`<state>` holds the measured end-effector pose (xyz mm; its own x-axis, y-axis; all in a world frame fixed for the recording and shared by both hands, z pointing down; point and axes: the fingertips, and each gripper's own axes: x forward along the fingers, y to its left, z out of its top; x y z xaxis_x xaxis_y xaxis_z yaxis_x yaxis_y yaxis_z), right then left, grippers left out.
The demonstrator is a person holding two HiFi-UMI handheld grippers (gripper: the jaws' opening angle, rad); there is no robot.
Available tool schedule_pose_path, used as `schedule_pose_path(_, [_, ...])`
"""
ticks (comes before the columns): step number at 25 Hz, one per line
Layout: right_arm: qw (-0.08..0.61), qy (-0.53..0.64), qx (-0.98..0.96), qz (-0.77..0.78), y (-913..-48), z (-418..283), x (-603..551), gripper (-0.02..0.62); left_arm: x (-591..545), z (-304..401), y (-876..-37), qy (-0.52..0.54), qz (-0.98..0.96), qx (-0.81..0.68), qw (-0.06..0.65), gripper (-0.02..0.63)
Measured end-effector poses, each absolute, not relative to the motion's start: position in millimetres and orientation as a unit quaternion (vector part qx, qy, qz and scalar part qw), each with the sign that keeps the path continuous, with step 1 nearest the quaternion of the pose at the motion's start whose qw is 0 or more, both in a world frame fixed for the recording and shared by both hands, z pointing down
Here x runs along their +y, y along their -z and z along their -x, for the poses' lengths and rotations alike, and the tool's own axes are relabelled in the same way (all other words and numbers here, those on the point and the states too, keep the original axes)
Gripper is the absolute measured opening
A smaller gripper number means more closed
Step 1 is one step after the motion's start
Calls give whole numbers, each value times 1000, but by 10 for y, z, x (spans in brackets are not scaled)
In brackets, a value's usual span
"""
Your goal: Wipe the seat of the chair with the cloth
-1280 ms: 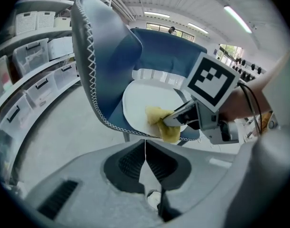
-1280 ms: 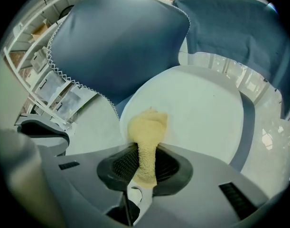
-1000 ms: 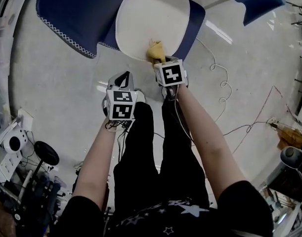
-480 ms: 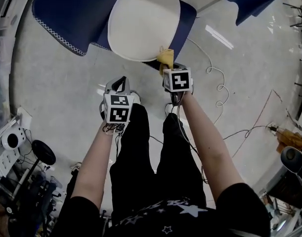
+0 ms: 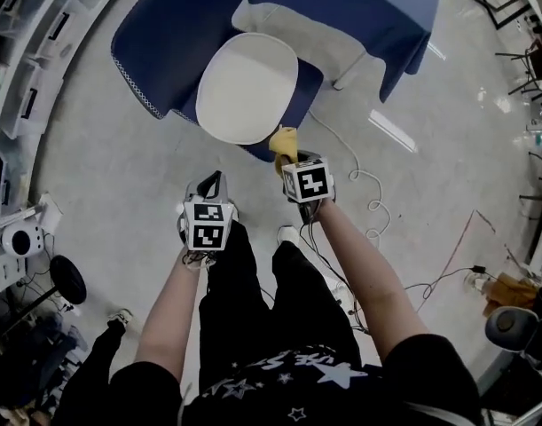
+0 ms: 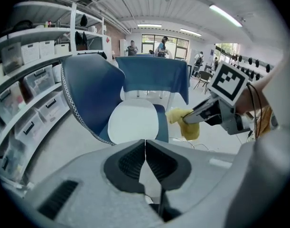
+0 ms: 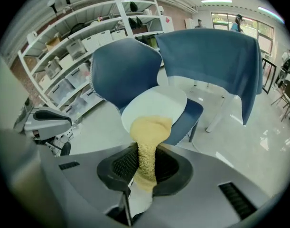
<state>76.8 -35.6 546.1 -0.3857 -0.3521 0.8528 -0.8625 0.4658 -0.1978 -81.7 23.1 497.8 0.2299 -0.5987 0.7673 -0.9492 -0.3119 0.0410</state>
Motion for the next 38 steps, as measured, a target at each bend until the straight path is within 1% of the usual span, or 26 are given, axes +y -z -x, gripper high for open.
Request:
schedule_pose_path(3, [389,-296,-790,-371,-5105,-819,-260,71,422,651,-4687,-319,-732,-545,258,21])
schedule_pose_path(10, [372,-234,-841,-316,-4349,-995,-104,71,731,379,-4073,-262,-703,-614,247,21])
schedule_pose_path(14, [349,-241,-850,-314,-4010,-1159,19,69,955,289,-3795,-244,-691,-635,246,21])
schedule_pose_path(18, [327,-242,-854,-323,-3755,-1249,59,66,1050,213,-3628,-253,-698,-628,232,21])
schedule_pose_path(22, [323,-238,-855,-328,-3697,-1295,127,66,1097,209,-3568,-250,-701,-629,223,21])
schedule_pose_path(28, [319,-260,-845,-341,-3690,-1375,424,66,1323,201,-3485,-233,-701,-633,230,21])
schedule_pose_path(32, [320,-258,-842,-350,-3661,-1353,720,66,1594,255,-3404,-221,-706,-633,231,21])
schedule_pose_path(38, [313,-249,-839,-368,-3527,-1305,1277,66,2144,337,-3362,-231,-722,-615,218,21])
